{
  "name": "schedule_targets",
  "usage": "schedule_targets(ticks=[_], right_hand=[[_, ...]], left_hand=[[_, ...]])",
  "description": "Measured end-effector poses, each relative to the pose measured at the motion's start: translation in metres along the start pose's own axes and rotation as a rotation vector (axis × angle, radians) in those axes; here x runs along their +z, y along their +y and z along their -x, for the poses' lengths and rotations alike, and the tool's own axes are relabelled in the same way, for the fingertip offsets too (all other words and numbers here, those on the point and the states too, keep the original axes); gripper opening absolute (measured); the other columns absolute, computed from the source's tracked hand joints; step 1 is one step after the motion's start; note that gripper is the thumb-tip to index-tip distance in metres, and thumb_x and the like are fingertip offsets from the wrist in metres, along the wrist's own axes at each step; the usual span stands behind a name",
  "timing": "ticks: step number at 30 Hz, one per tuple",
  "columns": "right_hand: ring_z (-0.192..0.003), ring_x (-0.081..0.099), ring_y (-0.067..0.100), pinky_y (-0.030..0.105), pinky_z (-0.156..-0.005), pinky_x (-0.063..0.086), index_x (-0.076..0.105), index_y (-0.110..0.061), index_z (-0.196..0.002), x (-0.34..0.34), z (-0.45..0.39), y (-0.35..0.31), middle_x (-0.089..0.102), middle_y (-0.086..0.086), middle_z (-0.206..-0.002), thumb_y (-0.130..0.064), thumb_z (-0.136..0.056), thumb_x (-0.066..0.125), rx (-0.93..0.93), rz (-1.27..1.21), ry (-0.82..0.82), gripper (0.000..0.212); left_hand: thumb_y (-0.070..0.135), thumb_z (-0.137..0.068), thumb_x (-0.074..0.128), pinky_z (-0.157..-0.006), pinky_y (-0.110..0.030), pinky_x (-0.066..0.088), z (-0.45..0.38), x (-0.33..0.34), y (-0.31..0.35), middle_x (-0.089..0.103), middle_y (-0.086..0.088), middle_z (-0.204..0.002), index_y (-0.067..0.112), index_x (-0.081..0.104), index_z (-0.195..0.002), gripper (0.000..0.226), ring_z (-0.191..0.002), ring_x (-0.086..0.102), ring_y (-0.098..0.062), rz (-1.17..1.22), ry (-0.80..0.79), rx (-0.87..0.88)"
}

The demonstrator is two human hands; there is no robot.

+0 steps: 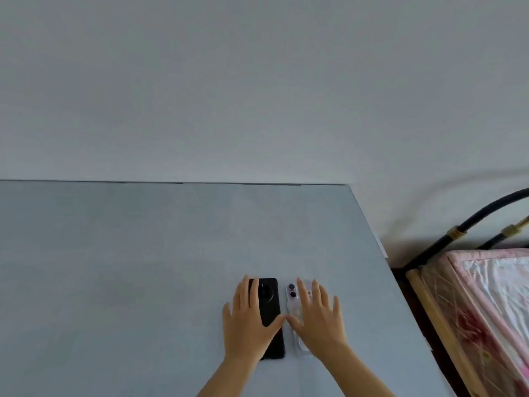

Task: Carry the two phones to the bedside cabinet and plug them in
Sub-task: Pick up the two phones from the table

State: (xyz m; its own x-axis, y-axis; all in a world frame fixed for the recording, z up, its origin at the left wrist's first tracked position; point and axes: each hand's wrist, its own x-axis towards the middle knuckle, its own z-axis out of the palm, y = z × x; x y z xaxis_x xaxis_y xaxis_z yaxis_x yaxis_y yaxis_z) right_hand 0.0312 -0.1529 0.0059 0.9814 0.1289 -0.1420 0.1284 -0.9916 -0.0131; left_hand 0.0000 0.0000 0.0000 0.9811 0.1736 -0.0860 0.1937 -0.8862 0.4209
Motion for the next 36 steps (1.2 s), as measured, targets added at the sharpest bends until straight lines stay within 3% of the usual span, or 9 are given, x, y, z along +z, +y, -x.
schedule_targets(ticks=[2, 4, 8, 11, 13, 15, 24, 29, 36], right_hand=[[-0.096, 0.068, 0.036, 0.055, -0.072, 0.057, 0.043, -0.016, -0.128, 0.012, -0.006, 0.001, 0.067, 0.023, -0.113, -0.067, -0.053, 0.074, 0.044, -0.065, -0.096, 0.096], [-0.093, 0.069, 0.037, 0.053, -0.068, 0.058, 0.044, -0.015, -0.125, 0.022, -0.007, 0.000, 0.066, 0.025, -0.112, -0.066, -0.042, 0.080, 0.086, -0.073, -0.101, 0.104], [-0.100, 0.067, 0.039, 0.046, -0.068, 0.060, 0.044, -0.014, -0.126, 0.027, -0.009, -0.002, 0.062, 0.026, -0.118, -0.070, -0.057, 0.055, 0.086, -0.116, -0.133, 0.090], [-0.121, 0.054, 0.040, 0.046, -0.086, 0.055, 0.033, -0.015, -0.139, 0.022, -0.006, -0.003, 0.047, 0.027, -0.137, -0.067, -0.069, 0.037, 0.114, -0.197, -0.110, 0.087], [-0.141, 0.026, 0.036, 0.042, -0.107, 0.040, 0.010, -0.019, -0.149, 0.020, -0.005, -0.003, 0.018, 0.023, -0.154, -0.068, -0.079, 0.036, 0.089, -0.173, -0.102, 0.089], [-0.146, 0.011, 0.031, 0.036, -0.112, 0.034, -0.004, -0.020, -0.150, 0.015, -0.006, 0.000, 0.002, 0.018, -0.158, -0.069, -0.082, 0.039, 0.100, -0.198, -0.155, 0.094], [-0.132, 0.029, 0.027, 0.026, -0.080, 0.049, 0.009, -0.028, -0.148, 0.003, -0.005, -0.008, 0.010, 0.013, -0.154, -0.062, -0.085, 0.047, 0.152, -0.221, -0.183, 0.081], [-0.117, 0.038, 0.024, 0.022, -0.062, 0.043, 0.026, -0.033, -0.139, 0.003, -0.004, -0.004, 0.029, 0.006, -0.142, -0.048, -0.081, 0.057, 0.149, -0.207, -0.162, 0.067], [-0.109, 0.039, 0.021, 0.024, -0.060, 0.038, 0.038, -0.036, -0.128, -0.006, 0.001, 0.010, 0.040, -0.004, -0.127, -0.042, -0.072, 0.062, 0.134, -0.265, -0.168, 0.061]], left_hand=[[0.081, -0.072, 0.033, -0.115, -0.042, 0.020, -0.004, 0.008, 0.002, -0.001, 0.001, -0.160, 0.024, 0.004, -0.150, 0.101, -0.146, 0.007, -0.017, 0.022, -0.048, -0.025], [0.077, -0.070, 0.038, -0.113, -0.044, 0.026, -0.005, 0.016, 0.002, 0.010, -0.003, -0.159, 0.022, 0.015, -0.149, 0.099, -0.145, 0.017, -0.020, -0.009, -0.021, -0.038], [0.071, -0.063, 0.053, -0.101, -0.045, 0.041, -0.009, 0.022, 0.004, 0.035, -0.012, -0.151, 0.014, 0.037, -0.142, 0.099, -0.135, 0.041, -0.026, 0.010, 0.049, -0.073], [0.070, -0.065, 0.062, -0.107, -0.042, 0.035, -0.013, 0.020, 0.009, 0.024, -0.013, -0.155, 0.011, 0.025, -0.147, 0.107, -0.140, 0.031, -0.024, 0.046, 0.040, -0.127], [0.068, -0.070, 0.060, -0.112, -0.038, 0.027, -0.014, 0.018, 0.014, 0.010, -0.009, -0.159, 0.012, 0.008, -0.150, 0.110, -0.145, 0.016, -0.021, 0.070, -0.010, -0.162], [0.067, -0.072, 0.060, -0.111, -0.036, 0.028, -0.014, 0.013, 0.018, 0.006, -0.008, -0.159, 0.013, 0.002, -0.150, 0.112, -0.146, 0.011, -0.020, 0.070, -0.039, -0.190], [0.043, -0.081, 0.063, -0.093, -0.027, 0.046, -0.017, 0.008, 0.031, 0.015, -0.012, -0.157, 0.012, 0.011, -0.148, 0.090, -0.142, 0.024, -0.022, 0.041, -0.090, -0.250], [0.042, -0.072, 0.063, -0.070, -0.025, 0.048, -0.015, 0.004, 0.025, 0.035, -0.004, -0.147, 0.018, 0.025, -0.146, 0.087, -0.116, 0.045, -0.021, -0.027, -0.069, -0.212], [0.052, -0.074, 0.053, -0.067, -0.022, 0.045, -0.010, 0.004, 0.016, 0.033, 0.002, -0.146, 0.030, 0.023, -0.147, 0.082, -0.117, 0.039, -0.018, -0.147, -0.099, -0.077]])
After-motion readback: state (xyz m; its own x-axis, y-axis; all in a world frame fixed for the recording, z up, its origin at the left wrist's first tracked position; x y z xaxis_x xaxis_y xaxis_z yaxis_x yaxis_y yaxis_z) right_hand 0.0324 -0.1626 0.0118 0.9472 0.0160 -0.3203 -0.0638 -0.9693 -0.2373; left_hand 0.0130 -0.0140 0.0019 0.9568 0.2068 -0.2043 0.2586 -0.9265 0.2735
